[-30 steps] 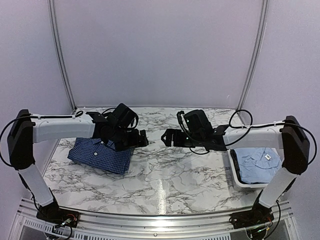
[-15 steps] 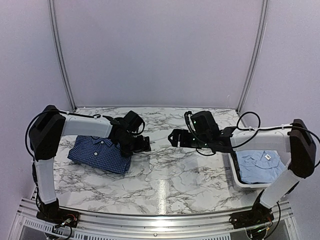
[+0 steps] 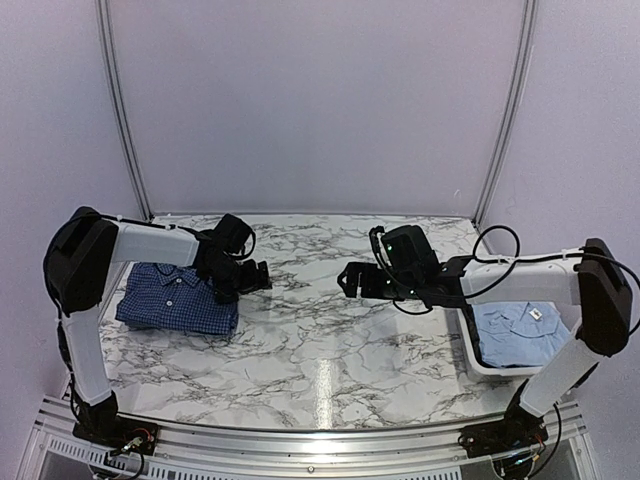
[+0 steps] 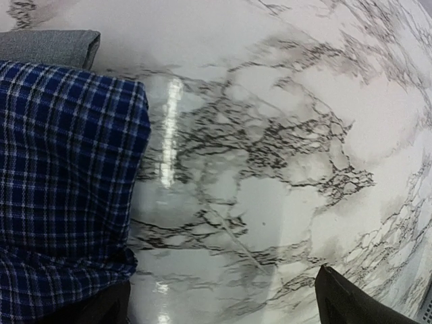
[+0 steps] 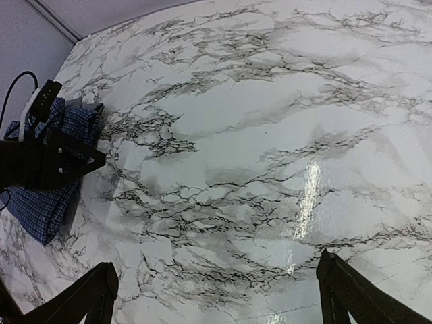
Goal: Fold and stack the long sleeve shirts
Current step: Move the square-folded shirt to the corner of the board.
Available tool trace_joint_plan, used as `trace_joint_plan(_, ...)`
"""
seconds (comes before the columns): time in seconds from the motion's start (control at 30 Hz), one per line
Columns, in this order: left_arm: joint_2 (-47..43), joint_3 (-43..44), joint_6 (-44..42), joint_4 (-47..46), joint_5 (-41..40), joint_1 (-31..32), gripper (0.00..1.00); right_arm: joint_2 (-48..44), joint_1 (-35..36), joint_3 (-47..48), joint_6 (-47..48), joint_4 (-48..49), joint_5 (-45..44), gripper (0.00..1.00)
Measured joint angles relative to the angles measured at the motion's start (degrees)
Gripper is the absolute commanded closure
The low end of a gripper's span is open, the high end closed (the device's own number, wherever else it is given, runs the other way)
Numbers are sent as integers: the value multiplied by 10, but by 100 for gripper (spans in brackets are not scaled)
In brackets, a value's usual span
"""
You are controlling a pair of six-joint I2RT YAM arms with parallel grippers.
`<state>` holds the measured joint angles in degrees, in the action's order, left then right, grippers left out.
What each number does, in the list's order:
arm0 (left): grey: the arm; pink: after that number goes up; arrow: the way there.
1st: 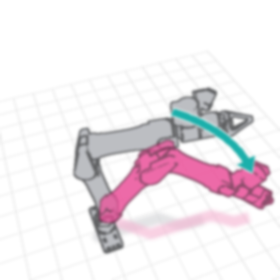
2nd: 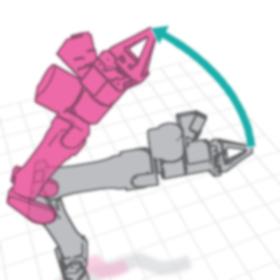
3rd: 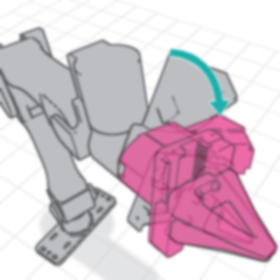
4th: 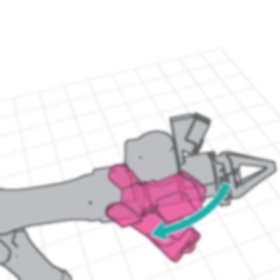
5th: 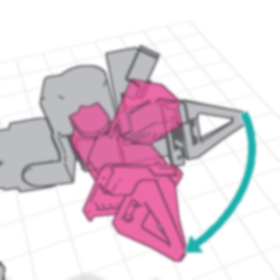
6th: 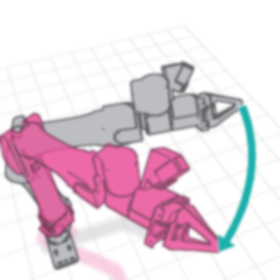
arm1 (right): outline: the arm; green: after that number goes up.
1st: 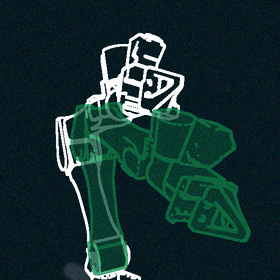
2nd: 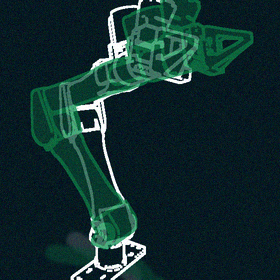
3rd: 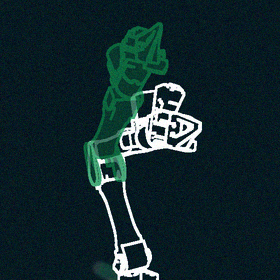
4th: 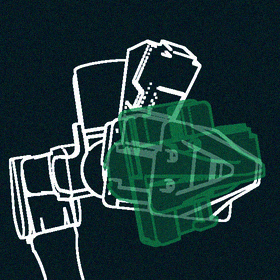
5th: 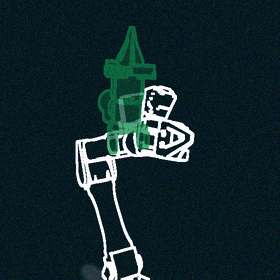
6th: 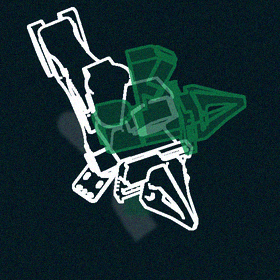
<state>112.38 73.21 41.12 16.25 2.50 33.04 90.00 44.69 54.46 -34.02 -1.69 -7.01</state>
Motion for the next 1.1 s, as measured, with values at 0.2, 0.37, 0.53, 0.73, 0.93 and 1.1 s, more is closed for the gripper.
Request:
trace_joint_plan(0.2,-31,-43,-13,-2,-1,-53,1,2,0,0,0,0,1,2)
trace_joint_plan(0.37,-57,-75,-24,-2,-1,-86,1,9,0,0,0,0,4,1)
trace_joint_plan(0.53,-78,-103,-35,-1,-1,-111,1,10,0,0,0,0,5,1)
trace_joint_plan(0.73,-89,-117,-47,-1,0,-127,1,10,0,0,0,0,5,2)
trace_joint_plan(0.93,-89,-116,-57,-1,0,-127,1,10,0,0,0,-1,5,1)
trace_joint_plan(1.1,-89,-106,-67,4,5,-127,1,10,0,0,2,-6,5,1)
